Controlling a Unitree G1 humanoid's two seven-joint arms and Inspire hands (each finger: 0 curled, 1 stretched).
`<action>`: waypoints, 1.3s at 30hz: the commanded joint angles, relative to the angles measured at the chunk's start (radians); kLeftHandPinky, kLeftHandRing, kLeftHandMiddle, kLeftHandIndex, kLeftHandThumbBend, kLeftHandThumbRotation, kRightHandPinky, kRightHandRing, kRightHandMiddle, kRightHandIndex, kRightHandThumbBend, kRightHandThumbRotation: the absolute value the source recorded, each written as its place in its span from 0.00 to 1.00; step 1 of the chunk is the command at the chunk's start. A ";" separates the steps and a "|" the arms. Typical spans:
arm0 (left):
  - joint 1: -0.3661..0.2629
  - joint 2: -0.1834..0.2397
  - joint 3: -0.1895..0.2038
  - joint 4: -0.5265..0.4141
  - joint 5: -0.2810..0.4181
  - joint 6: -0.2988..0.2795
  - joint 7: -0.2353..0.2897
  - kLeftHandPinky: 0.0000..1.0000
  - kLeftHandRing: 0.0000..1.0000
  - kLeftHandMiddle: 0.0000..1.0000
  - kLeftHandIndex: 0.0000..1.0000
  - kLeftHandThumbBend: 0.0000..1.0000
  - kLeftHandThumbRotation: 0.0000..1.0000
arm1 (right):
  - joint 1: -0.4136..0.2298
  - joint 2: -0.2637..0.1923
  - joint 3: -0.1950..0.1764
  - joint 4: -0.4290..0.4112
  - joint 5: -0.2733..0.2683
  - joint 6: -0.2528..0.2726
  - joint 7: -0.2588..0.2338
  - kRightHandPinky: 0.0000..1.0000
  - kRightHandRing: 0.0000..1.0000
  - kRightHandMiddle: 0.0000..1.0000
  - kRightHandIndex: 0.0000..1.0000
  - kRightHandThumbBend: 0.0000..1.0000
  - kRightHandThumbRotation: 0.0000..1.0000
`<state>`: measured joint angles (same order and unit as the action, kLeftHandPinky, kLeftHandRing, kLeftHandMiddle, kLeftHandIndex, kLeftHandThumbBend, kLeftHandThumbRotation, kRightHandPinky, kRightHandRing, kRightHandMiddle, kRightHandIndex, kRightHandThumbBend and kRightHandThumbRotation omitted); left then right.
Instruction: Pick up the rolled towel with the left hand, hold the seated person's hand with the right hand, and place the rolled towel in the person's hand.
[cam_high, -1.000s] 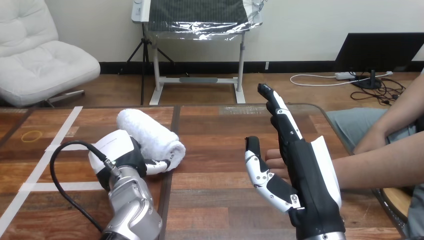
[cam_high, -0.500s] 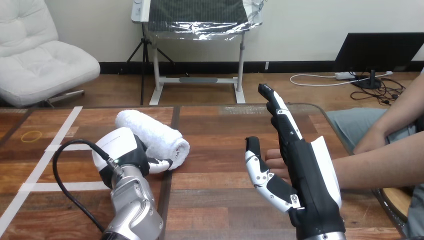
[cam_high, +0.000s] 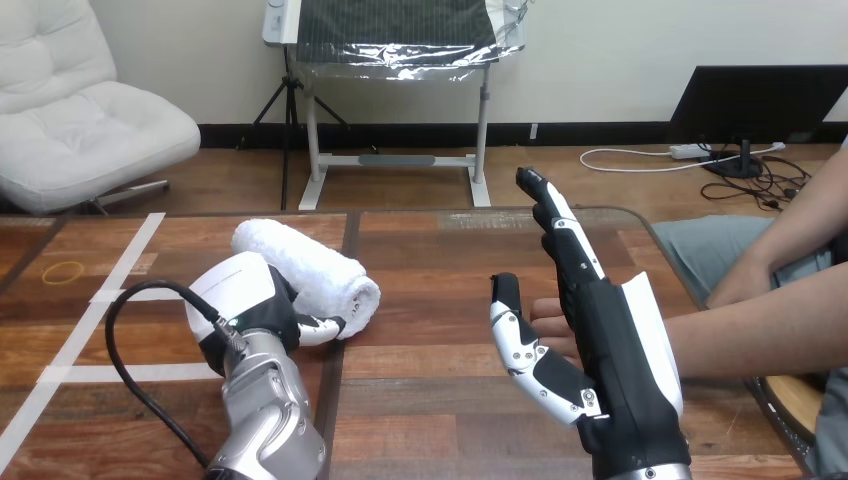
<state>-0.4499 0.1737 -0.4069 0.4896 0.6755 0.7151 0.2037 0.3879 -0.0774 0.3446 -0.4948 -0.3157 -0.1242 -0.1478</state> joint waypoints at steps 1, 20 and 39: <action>-0.016 0.016 0.008 -0.064 0.017 -0.016 0.004 0.09 0.16 0.26 0.64 0.68 0.38 | -0.028 0.031 -0.005 -0.038 0.000 -0.003 0.003 1.00 1.00 1.00 0.95 0.00 0.00; 0.144 0.143 0.080 -0.362 -0.087 -0.301 -0.144 0.55 0.62 0.67 0.72 0.68 0.30 | -0.023 0.033 0.007 -0.042 -0.016 0.002 0.000 1.00 1.00 1.00 0.95 0.00 0.00; 0.301 0.374 0.205 -0.484 -0.182 -0.795 -0.195 0.73 0.81 0.83 0.83 0.70 0.18 | -0.026 0.032 -0.001 -0.026 -0.002 -0.003 0.000 1.00 1.00 1.00 0.95 0.00 0.00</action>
<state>-0.1408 0.4513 -0.2881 0.0879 0.5081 0.0257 0.0110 0.3893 -0.0781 0.3486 -0.4948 -0.3201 -0.1224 -0.1470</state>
